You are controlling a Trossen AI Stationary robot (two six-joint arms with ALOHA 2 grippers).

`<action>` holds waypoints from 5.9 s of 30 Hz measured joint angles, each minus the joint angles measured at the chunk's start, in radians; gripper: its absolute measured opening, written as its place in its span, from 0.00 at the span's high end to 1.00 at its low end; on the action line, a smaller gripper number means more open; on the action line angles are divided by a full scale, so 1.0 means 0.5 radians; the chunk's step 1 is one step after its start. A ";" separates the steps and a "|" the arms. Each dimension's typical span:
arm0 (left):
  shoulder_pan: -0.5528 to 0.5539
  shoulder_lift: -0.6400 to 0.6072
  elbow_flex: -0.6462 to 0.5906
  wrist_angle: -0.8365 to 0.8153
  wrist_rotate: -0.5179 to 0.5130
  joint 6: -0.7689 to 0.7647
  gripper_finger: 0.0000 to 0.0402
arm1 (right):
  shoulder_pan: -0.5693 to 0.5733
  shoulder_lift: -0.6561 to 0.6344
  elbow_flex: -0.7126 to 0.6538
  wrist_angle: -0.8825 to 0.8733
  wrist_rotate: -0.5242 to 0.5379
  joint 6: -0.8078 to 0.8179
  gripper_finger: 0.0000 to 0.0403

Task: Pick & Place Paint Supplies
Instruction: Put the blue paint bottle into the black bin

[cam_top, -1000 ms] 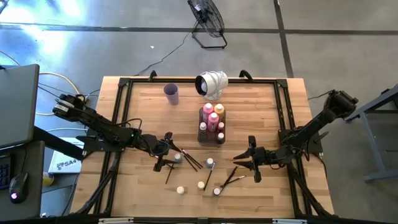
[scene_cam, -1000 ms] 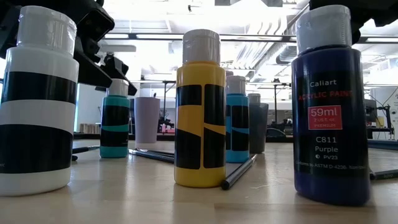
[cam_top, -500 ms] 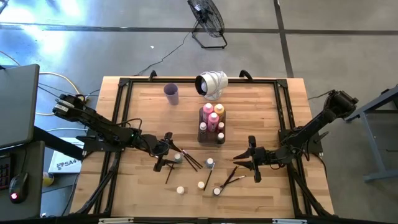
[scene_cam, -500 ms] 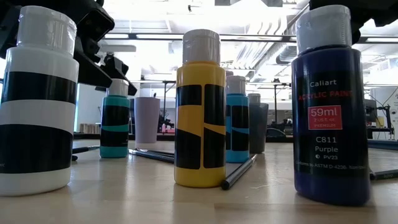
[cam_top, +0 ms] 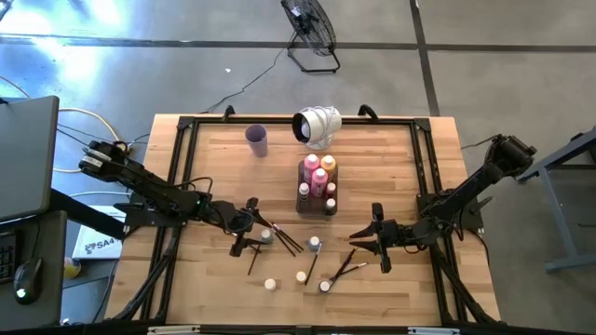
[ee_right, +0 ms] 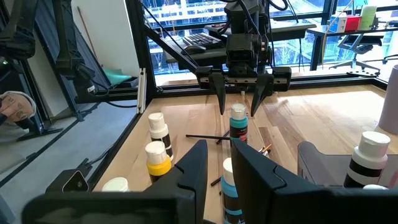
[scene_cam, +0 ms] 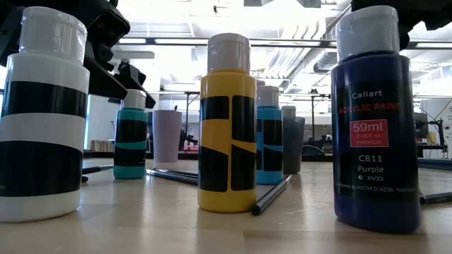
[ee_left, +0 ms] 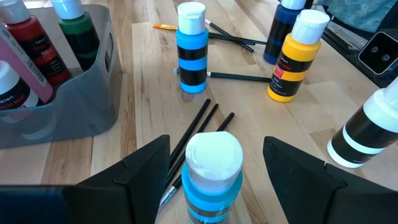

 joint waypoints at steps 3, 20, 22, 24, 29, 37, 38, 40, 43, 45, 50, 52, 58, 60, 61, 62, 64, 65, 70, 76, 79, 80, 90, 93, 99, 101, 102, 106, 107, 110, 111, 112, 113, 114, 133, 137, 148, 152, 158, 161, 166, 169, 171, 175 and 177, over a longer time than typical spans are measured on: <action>-0.001 0.000 0.000 0.000 -0.001 0.000 0.37 | -0.001 0.000 0.000 -0.001 0.000 0.000 0.84; -0.001 0.000 0.000 -0.001 0.000 -0.007 0.37 | 0.000 0.000 0.000 0.000 0.000 -0.007 0.84; 0.000 0.000 0.000 0.000 0.000 -0.007 0.37 | 0.000 0.000 0.000 0.000 0.000 -0.012 0.84; -0.001 0.000 0.000 0.000 0.000 -0.007 0.37 | -0.001 0.000 0.000 0.000 0.000 -0.014 0.84; 0.000 0.000 0.000 0.000 -0.001 -0.014 0.37 | 0.000 0.000 0.000 -0.013 0.000 -0.014 0.84; 0.000 0.000 0.000 0.000 0.000 -0.013 0.37 | 0.000 0.000 0.000 -0.014 0.000 -0.015 0.84; 0.000 0.000 0.000 0.000 0.000 -0.013 0.37 | 0.000 0.000 0.000 -0.014 0.000 -0.015 0.84; 0.000 0.000 0.000 0.000 0.000 -0.014 0.37 | 0.000 0.000 0.000 -0.014 0.000 -0.015 0.84; -0.001 0.000 0.000 0.000 0.000 -0.039 0.37 | 0.000 0.000 0.000 -0.015 0.000 -0.015 0.84; 0.000 0.000 0.000 -0.001 0.000 -0.050 0.37 | 0.000 0.000 0.000 -0.015 0.000 -0.015 0.84; -0.001 0.000 0.000 0.000 0.000 -0.052 0.37 | -0.001 0.000 0.000 -0.015 0.000 -0.015 0.84; 0.000 0.000 0.000 0.000 0.000 -0.052 0.37 | 0.000 0.000 0.000 -0.015 0.000 -0.015 0.84; 0.000 0.000 0.000 -0.001 0.000 -0.052 0.37 | 0.000 0.000 0.000 -0.015 0.000 -0.015 0.84; 0.000 0.000 0.000 0.000 -0.003 -0.052 0.37 | 0.000 0.000 0.000 -0.016 0.000 -0.015 0.84; 0.000 0.000 0.000 0.000 -0.007 -0.052 0.37 | 0.000 0.000 0.000 -0.015 0.000 -0.015 0.84; 0.000 0.000 0.000 0.000 -0.009 -0.052 0.37 | 0.000 0.000 0.000 -0.015 0.000 -0.015 0.84; 0.000 0.000 0.000 0.000 -0.010 -0.052 0.38 | 0.000 0.000 0.000 -0.015 0.000 -0.015 0.84; 0.000 0.000 0.000 0.000 -0.012 -0.052 0.39 | -0.001 0.000 0.000 -0.016 0.000 -0.015 0.84; 0.000 0.000 0.000 0.000 -0.013 -0.052 0.51 | 0.000 0.000 0.000 -0.016 0.000 -0.015 0.84; 0.000 0.000 0.000 0.000 -0.014 -0.052 0.65 | -0.001 0.001 0.000 -0.016 0.000 -0.015 0.84; 0.000 0.000 0.000 0.000 -0.015 -0.053 0.69 | 0.000 0.000 0.000 -0.016 0.000 -0.015 0.84; 0.000 0.000 0.000 0.000 -0.017 -0.052 0.69 | 0.000 0.001 0.000 -0.015 0.000 -0.015 0.84; 0.000 0.000 0.000 0.000 -0.020 -0.104 0.67 | 0.000 0.000 0.000 -0.015 0.000 -0.015 0.84; 0.000 0.000 0.000 0.000 -0.020 -0.104 0.68 | -0.001 0.000 0.000 -0.016 0.000 -0.015 0.84; 0.000 0.000 0.000 -0.001 -0.049 -0.104 0.68 | 0.000 0.000 0.000 -0.016 0.000 -0.015 0.84; 0.000 0.000 0.000 0.000 -0.062 -0.104 0.68 | 0.000 0.000 0.000 -0.016 0.000 -0.015 0.84; 0.000 0.000 0.000 0.001 -0.074 -0.105 0.68 | -0.001 0.000 0.000 -0.016 0.000 -0.015 0.84; 0.000 0.000 0.027 -0.015 -0.218 -0.164 0.68 | 0.000 0.001 0.000 -0.015 0.000 -0.015 0.84; 0.000 0.000 0.039 -0.014 -0.233 -0.164 0.68 | 0.000 0.000 0.000 -0.015 0.001 -0.015 0.84; 0.000 0.000 0.099 -0.054 -0.289 -0.162 0.68 | 0.000 0.000 0.000 -0.015 0.016 -0.015 0.84; -0.001 0.000 0.129 -0.091 -0.304 -0.157 0.68 | 0.000 0.000 0.000 -0.015 0.027 -0.016 0.84; -0.001 0.000 0.159 -0.139 -0.313 -0.156 0.68 | 0.000 0.000 0.000 -0.014 0.038 -0.016 0.84; 0.000 0.000 0.196 -0.199 -0.327 -0.156 0.68 | 0.002 0.000 0.000 -0.014 0.046 -0.015 0.84; 0.000 0.000 0.236 -0.268 -0.353 -0.156 0.68 | 0.002 0.000 0.000 -0.014 0.047 -0.016 0.84; 0.154 0.000 0.991 -0.964 -0.720 0.048 0.69 | 0.280 -0.185 0.000 -0.192 0.288 -0.065 0.84; 0.325 0.000 1.003 -0.917 -0.484 -0.010 0.69 | 0.389 -0.217 0.000 -0.238 0.391 -0.063 0.84; 0.596 0.044 1.007 -0.702 -0.046 -0.113 0.69 | 0.542 -0.217 0.000 -0.284 0.541 -0.063 0.84; 0.591 0.163 1.005 -0.546 -0.040 -0.110 0.69 | 0.542 -0.217 0.000 -0.329 0.541 -0.061 0.84; 0.601 0.334 1.002 -0.418 -0.054 -0.159 0.69 | 0.542 -0.217 0.000 -0.332 0.586 -0.055 0.84; 0.608 0.391 1.006 -0.369 -0.061 -0.188 0.69 | 0.542 -0.217 0.000 -0.332 0.579 -0.053 0.84; 0.617 0.505 1.004 -0.189 -0.072 -0.208 0.69 | 0.542 -0.217 0.000 -0.339 0.582 -0.053 0.84; 0.617 0.565 1.003 -0.155 -0.142 -0.214 0.69 | 0.542 -0.217 0.000 -0.347 0.594 -0.053 0.84; 0.616 0.594 1.003 -0.147 -0.195 -0.219 0.69 | 0.542 -0.217 0.000 -0.348 0.593 -0.052 0.84; 0.617 0.626 1.003 -0.155 -0.263 -0.261 0.69 | 0.542 -0.217 0.000 -0.349 0.593 -0.052 0.84; 0.617 0.630 1.003 -0.159 -0.290 -0.262 0.69 | 0.542 -0.217 0.000 -0.353 0.593 -0.052 0.84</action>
